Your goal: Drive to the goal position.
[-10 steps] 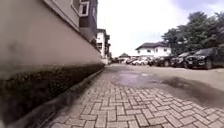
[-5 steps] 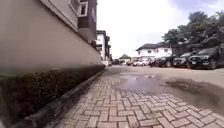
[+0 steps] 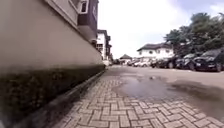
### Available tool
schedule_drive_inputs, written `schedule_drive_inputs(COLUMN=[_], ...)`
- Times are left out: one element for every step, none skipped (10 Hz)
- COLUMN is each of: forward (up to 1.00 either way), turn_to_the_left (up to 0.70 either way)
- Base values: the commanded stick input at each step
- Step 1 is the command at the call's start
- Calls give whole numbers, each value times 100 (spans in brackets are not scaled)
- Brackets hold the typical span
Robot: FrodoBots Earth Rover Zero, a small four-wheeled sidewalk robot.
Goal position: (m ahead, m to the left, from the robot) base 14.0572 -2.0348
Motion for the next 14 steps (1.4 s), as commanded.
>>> schedule_drive_inputs(forward=[69,69,69,69,69,69,69,69,69,69,69,69,69,69], turn_to_the_left=[3,3,3,3,3,3,3,3,3,3,3,3,3,3])
